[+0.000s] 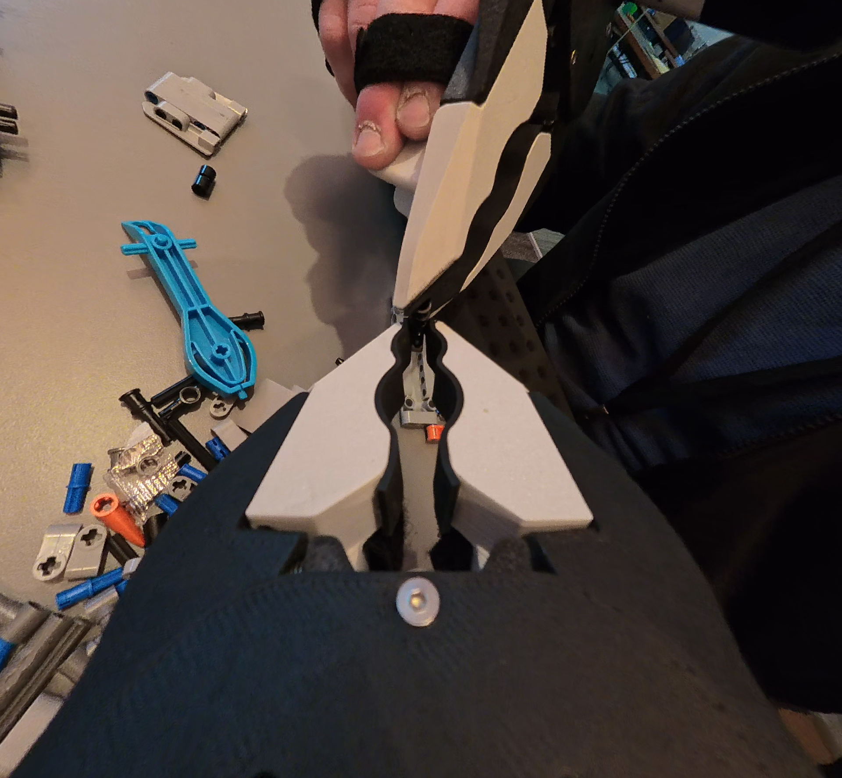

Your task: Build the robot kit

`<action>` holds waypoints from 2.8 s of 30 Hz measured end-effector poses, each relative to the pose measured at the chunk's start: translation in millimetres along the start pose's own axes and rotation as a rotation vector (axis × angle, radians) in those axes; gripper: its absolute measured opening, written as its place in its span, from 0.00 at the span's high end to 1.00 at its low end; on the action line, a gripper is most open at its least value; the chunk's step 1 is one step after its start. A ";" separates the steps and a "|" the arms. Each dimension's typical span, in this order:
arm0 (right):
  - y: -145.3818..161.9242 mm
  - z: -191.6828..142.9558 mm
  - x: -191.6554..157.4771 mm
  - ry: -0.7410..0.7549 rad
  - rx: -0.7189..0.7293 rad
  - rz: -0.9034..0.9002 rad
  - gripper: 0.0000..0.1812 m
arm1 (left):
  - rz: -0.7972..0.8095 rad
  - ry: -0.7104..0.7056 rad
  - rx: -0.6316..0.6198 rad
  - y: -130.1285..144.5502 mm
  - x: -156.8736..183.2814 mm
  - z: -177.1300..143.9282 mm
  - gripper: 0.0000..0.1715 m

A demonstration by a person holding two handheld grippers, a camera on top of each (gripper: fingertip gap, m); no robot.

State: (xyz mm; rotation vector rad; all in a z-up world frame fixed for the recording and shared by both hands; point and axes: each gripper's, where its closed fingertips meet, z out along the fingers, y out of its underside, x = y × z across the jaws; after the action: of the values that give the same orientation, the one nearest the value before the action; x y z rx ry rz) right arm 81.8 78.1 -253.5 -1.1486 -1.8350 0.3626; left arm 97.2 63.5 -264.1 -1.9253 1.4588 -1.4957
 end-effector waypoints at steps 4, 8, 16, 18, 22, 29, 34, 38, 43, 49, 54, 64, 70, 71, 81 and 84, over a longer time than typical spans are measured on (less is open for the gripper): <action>1.4 0.8 -0.5 0.005 -0.013 -0.003 0.91 | -0.007 -0.001 -0.004 0.7 -1.4 0.6 1.00; 2.4 1.6 -0.8 -0.002 -0.016 0.002 0.91 | -0.032 0.030 -0.001 2.3 -1.0 1.0 0.99; 2.9 -4.5 13.2 0.006 0.054 0.118 0.94 | -0.059 0.032 0.127 -14.2 -4.7 -8.1 0.98; 2.1 -7.7 16.5 0.008 0.076 0.141 0.94 | -0.056 0.033 0.152 -17.4 -4.0 -10.5 0.98; -0.2 -13.5 22.1 0.009 0.121 0.190 0.95 | -0.041 0.031 0.189 -23.4 -2.5 -15.9 1.00; 0.7 -18.2 29.2 0.020 0.159 0.236 1.00 | -0.039 0.040 0.226 -28.2 -2.2 -16.7 1.00; -4.3 -25.4 28.9 -0.066 0.245 0.349 0.94 | -0.008 -0.027 0.204 -27.5 -8.0 -18.8 1.00; 0.0 -17.8 20.5 -0.141 0.216 0.404 0.92 | 0.098 -0.134 0.108 -22.7 -9.0 -9.6 0.99; 5.6 -12.6 15.4 -0.160 0.174 0.399 0.96 | 0.200 -0.271 0.036 -19.2 -16.7 -8.6 0.99; 0.4 -19.1 29.7 -0.119 0.256 0.446 0.98 | 0.134 -0.211 0.186 -35.3 -13.4 -17.8 0.96; -0.9 -21.6 34.5 -0.113 0.296 0.470 0.98 | 0.140 -0.213 0.218 -39.9 -14.2 -20.5 0.96; -0.8 -35.3 50.4 -0.104 0.399 0.571 0.98 | 0.145 -0.223 0.294 -49.6 -15.7 -28.9 0.95; -2.8 -35.7 49.7 -0.118 0.415 0.578 0.98 | 0.167 -0.236 0.304 -52.5 -14.2 -26.1 1.00; -3.1 -36.2 49.8 -0.119 0.419 0.580 0.98 | 0.172 -0.240 0.304 -52.9 -13.9 -26.3 1.00; -6.1 -36.2 46.8 -0.142 0.431 0.578 0.98 | 0.225 -0.284 0.301 -57.2 -9.0 -26.1 0.99; -3.2 -33.6 44.9 -0.149 0.403 0.582 0.95 | 0.262 -0.332 0.266 -56.1 -10.0 -26.3 1.00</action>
State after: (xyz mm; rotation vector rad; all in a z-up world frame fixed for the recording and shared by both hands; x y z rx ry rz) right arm 100.6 106.7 -209.0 -1.3692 -1.4218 1.1218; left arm 104.8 105.1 -217.7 -1.6549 1.2376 -1.1263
